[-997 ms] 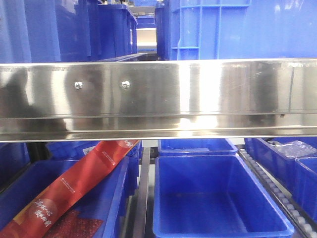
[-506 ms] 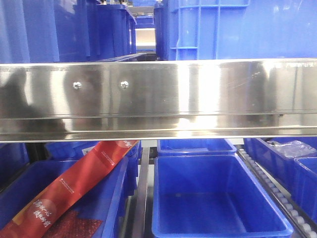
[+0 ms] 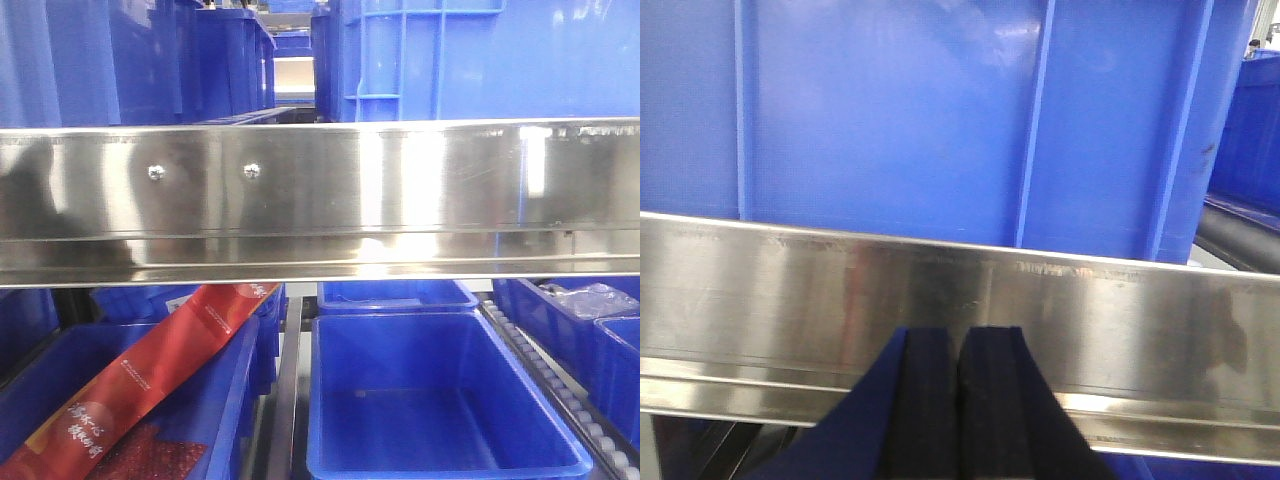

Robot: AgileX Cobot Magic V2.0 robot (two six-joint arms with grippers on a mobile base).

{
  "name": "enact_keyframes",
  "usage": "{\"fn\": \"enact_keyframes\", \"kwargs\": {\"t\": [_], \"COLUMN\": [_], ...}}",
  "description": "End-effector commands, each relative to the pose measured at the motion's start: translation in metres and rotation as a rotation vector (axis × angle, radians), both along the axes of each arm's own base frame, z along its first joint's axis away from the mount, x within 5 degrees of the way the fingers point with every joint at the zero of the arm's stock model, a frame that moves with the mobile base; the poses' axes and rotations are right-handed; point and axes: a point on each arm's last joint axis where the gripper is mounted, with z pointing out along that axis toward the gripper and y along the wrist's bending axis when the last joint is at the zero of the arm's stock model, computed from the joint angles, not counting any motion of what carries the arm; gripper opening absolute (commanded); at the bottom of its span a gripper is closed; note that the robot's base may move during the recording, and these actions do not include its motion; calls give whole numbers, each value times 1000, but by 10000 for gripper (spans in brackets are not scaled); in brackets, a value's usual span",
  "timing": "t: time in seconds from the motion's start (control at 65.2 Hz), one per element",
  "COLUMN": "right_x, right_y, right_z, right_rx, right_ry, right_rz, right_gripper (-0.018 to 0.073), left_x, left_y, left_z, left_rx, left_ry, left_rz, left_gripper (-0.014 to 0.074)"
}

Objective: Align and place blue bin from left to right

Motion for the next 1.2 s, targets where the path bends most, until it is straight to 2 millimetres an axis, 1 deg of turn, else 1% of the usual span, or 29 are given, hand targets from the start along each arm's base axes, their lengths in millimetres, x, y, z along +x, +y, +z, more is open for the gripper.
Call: {"fn": "enact_keyframes", "kwargs": {"t": [0.0, 0.077, 1.181], "right_x": [2, 2, 2], "right_y": [-1, -2, -2], "right_z": [-10, -5, -5], "right_rx": [-8, 3, 12], "right_ry": [-24, -83, -85], "right_rz": [-10, -17, -18], "right_gripper": [-162, -162, -162], "left_x": [0, 0, 0], "left_y": [0, 0, 0], "left_z": [2, 2, 2], "left_rx": [-6, -6, -6], "left_ry": [-19, -19, -19], "left_rz": [-4, -4, -4], "left_gripper": [-110, -110, -110]}}
